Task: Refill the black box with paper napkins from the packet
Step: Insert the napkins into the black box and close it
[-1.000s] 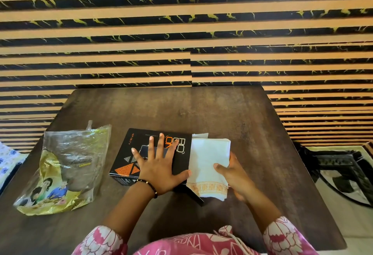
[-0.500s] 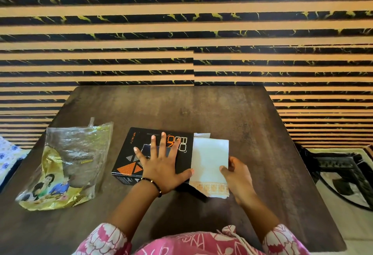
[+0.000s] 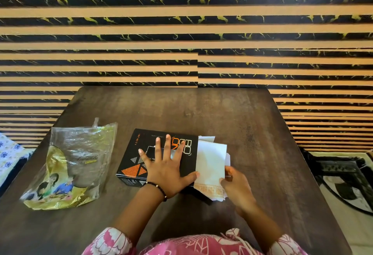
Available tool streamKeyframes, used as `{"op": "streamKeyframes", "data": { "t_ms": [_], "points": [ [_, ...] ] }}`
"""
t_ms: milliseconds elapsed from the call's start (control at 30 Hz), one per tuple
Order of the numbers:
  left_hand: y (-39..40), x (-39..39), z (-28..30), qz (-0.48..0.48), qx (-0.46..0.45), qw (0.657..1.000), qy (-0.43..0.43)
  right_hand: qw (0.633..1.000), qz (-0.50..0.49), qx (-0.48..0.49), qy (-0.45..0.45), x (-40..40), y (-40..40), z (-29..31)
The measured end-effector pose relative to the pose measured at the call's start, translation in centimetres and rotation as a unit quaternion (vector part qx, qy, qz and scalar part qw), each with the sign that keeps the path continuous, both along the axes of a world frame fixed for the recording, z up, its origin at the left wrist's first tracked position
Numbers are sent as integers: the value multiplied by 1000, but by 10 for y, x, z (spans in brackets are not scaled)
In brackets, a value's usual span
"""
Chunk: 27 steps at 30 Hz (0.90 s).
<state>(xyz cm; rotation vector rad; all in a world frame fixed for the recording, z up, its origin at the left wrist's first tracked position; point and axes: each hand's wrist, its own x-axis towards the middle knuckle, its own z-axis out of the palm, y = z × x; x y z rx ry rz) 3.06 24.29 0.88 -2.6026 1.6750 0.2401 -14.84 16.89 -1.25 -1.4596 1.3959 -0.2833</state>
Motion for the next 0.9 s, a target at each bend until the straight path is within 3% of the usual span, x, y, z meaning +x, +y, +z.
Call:
{"op": "streamKeyframes", "data": {
  "t_ms": [233,433,733,900],
  "points": [
    [2,-1,1,1,1,1000,-2,998,17,47,-47,22,0,7],
    [1,-1,1,0,0,1000,2,971,-20,165,-171,14,0,11],
    [0,-1,1,0,6,1000,1,937,71,280,-197,41,8,15],
    [-1,-1,1,-1,4,1000,3,926,23,309,-217,43,-3,10]
  ]
}}
